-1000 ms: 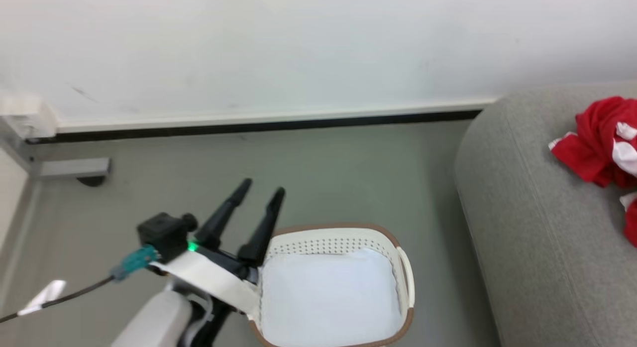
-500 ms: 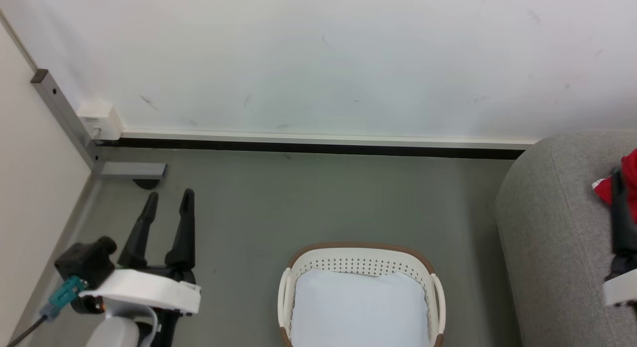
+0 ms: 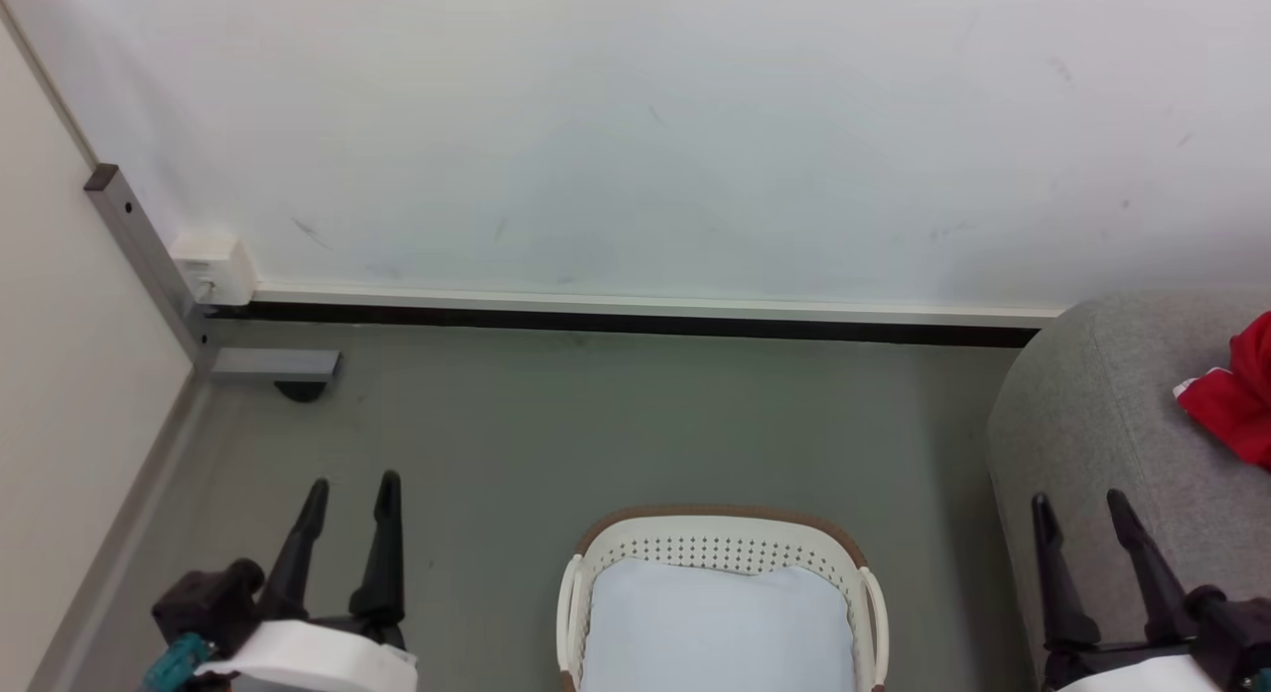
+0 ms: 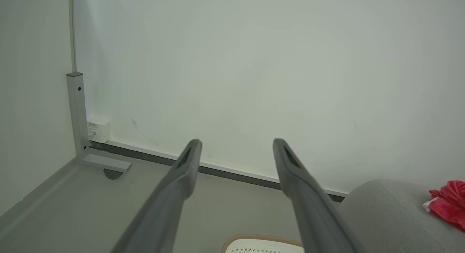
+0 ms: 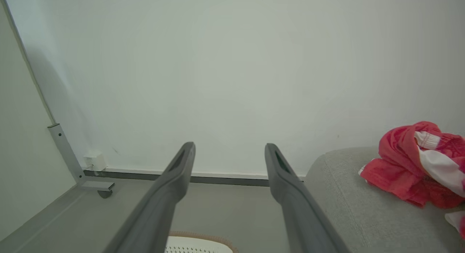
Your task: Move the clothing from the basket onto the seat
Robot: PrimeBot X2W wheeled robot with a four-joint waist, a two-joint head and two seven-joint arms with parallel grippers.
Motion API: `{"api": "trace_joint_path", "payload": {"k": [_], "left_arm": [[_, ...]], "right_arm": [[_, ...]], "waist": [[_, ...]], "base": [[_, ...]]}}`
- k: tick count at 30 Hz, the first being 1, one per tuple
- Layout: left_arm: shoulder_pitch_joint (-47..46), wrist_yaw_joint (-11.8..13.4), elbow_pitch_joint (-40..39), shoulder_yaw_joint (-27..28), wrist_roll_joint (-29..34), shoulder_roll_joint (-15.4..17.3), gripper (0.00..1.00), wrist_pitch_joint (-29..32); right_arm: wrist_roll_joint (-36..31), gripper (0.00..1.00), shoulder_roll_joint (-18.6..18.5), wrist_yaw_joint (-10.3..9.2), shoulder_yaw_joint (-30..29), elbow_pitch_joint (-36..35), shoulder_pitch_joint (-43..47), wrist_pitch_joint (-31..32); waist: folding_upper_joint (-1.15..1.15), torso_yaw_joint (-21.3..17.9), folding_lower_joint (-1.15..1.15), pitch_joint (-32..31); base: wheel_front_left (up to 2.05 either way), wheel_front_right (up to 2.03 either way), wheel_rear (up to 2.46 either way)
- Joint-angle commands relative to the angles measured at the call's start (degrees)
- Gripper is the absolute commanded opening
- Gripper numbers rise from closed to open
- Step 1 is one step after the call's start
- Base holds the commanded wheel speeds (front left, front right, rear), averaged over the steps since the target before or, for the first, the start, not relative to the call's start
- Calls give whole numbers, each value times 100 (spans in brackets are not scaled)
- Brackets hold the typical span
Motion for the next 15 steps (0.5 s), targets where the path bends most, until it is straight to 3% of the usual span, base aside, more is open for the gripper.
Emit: {"api": "trace_joint_path", "payload": {"k": [1,15], "left_arm": [[114,-26,41,59,144,-36,100,-1],[138,-76,133,-157,316,-141,100,-2]], "right_arm": [[73,100,75,-15,-3,91,60,-52],[-118,100,217,-15,53,80,-156,-64]], "waist": [[0,-2,1,-13],[0,-67,1,-7]], "base": [[0,0,0],[0,0,0]]}}
